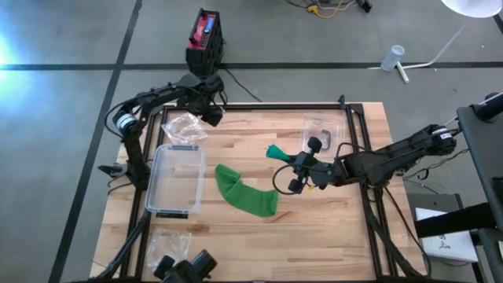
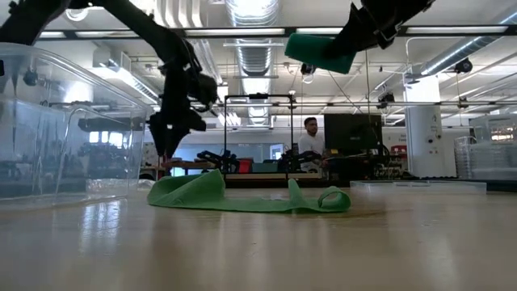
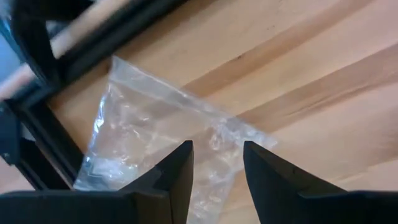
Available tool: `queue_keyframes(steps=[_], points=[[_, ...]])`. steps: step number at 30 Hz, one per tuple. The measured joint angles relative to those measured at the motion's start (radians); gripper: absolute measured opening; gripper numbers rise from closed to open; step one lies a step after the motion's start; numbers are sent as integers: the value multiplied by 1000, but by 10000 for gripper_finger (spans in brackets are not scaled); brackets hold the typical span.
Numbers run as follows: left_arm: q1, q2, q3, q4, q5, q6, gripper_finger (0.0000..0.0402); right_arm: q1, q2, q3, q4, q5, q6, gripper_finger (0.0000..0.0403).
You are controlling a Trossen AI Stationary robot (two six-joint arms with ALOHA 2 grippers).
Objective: Roll bandage
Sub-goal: Put the rolled light green bandage into the top transparent zip bag
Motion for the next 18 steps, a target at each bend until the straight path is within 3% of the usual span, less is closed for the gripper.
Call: queue_keyframes(steps=[10,18], points=[[29,177,0,1,17,2,179,0,0,-2,66,0,13,24],[28,234,-4,-8,26,22,191,2,0,-2,72,3,23,27]])
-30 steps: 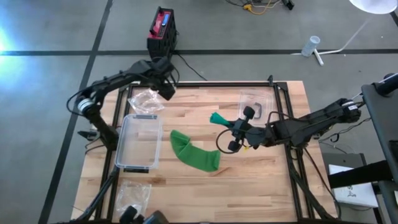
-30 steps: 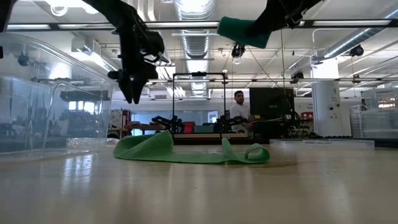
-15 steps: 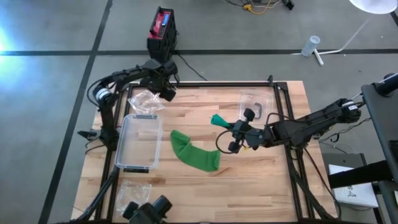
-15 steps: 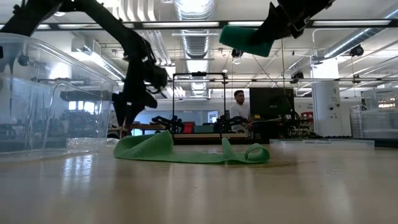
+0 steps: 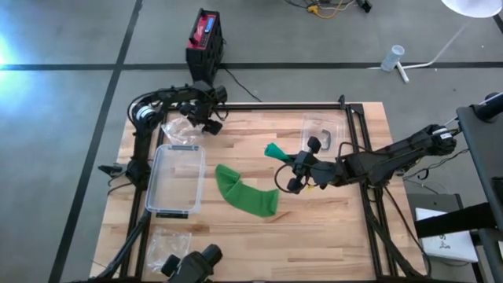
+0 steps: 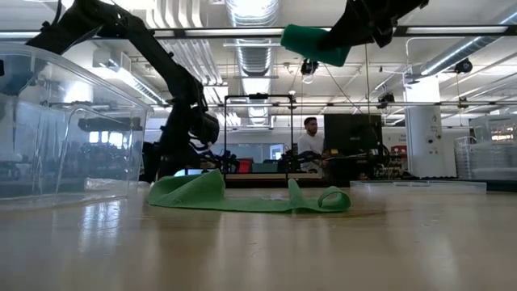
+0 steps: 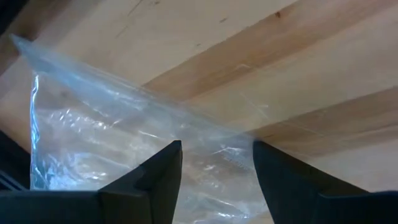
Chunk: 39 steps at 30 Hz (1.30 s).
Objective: Roll bandage
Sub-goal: Put the rolled light green bandage into the top transparent zip bag
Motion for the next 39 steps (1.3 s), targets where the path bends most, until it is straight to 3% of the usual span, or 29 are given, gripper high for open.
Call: queue_keyframes(steps=[8,13,17,21,25,32,39], points=[[-76,-8,42,108,254,25,160,0,0,0,3,3,-26,22],[-184,-8,123,324,404,70,148,0,3,-7,4,25,-1,26],[-288,-8,209,457,430,215,146,-1,24,-17,-20,26,-3,22],[-354,-8,321,414,368,332,157,-2,29,-17,-43,27,-8,22],[-389,-10,430,132,201,363,178,9,26,-17,-83,28,27,25],[-370,-18,445,-295,-18,197,209,37,32,-48,-153,28,119,22],[-300,-21,248,-146,-47,40,194,74,48,-72,-146,27,179,24]])
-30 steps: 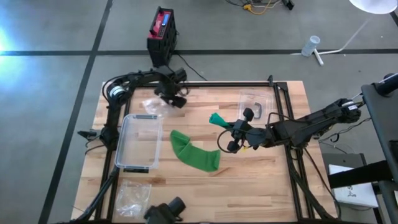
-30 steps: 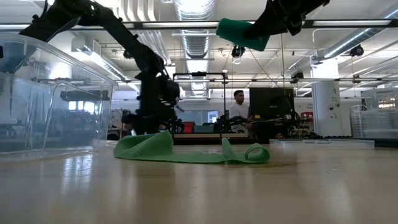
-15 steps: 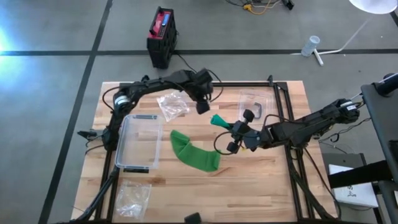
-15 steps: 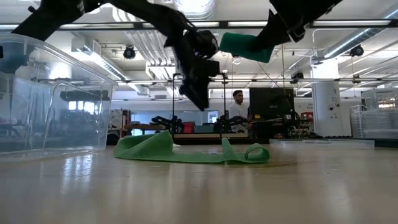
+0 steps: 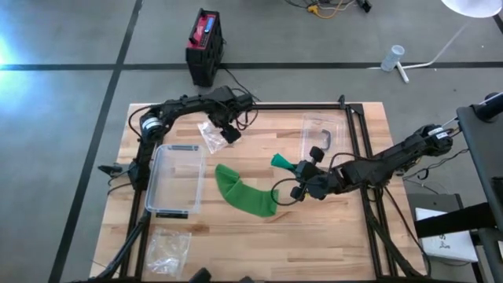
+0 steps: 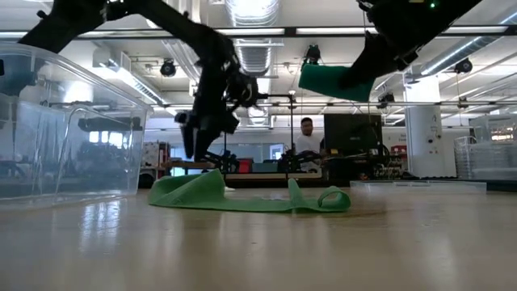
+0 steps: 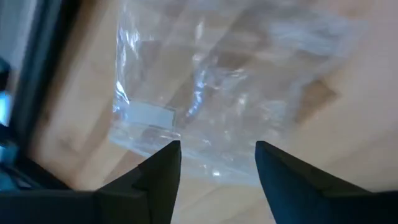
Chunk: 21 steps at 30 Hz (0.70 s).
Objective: Roll bandage
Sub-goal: Put the rolled light green bandage into the top transparent zip bag
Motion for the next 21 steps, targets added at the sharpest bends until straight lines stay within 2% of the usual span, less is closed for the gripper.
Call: queue_keyframes(steps=[3,7,8,10,12,13,15,21], points=[[17,2,-102,59,9,13,174,22,1,-1,0,-1,22,21],[14,1,-187,239,25,72,144,23,1,-3,1,-1,26,24],[8,1,-202,299,62,96,137,21,1,-3,6,1,26,25],[-10,1,-222,396,204,159,124,20,1,5,10,0,26,26],[-43,-5,-227,425,351,234,113,22,0,18,16,-5,35,25],[-65,-13,-227,422,383,269,109,25,0,25,17,-8,40,23],[-114,-45,-234,395,379,357,97,27,0,35,15,-11,42,19],[-197,-212,-332,358,228,509,74,28,0,50,22,-18,39,19]])
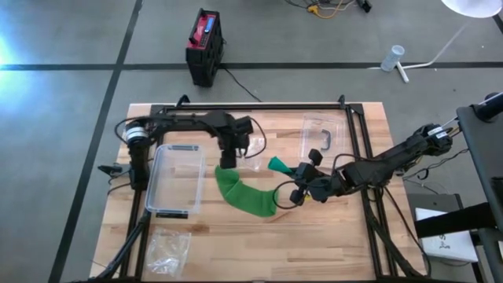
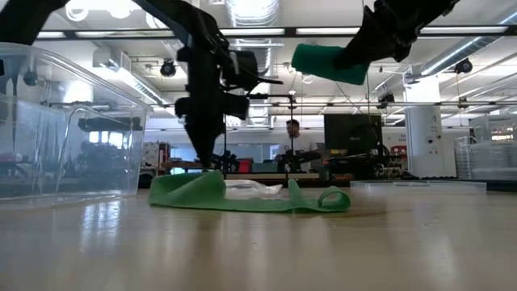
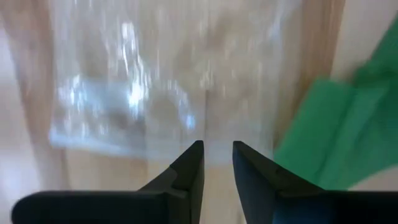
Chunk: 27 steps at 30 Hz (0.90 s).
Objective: Roll bandage
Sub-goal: Put the rolled light green bandage into the top transparent zip bag
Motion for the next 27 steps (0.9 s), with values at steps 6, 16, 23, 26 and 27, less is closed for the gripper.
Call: queue_keyframes(steps=[6,16,23,26,27], points=[[45,-112,-134,143,-137,-131,88,0,0,0,0,0,1,19],[184,-140,-274,358,99,-754,136,0,0,0,0,-14,-40,19],[180,-99,-284,435,122,-782,166,-2,-1,1,-1,-36,-87,19],[180,-93,-279,429,121,-782,172,-11,-1,1,-1,-43,-103,19],[180,-92,-275,418,121,-781,173,-13,-1,1,-1,-43,-104,19]])
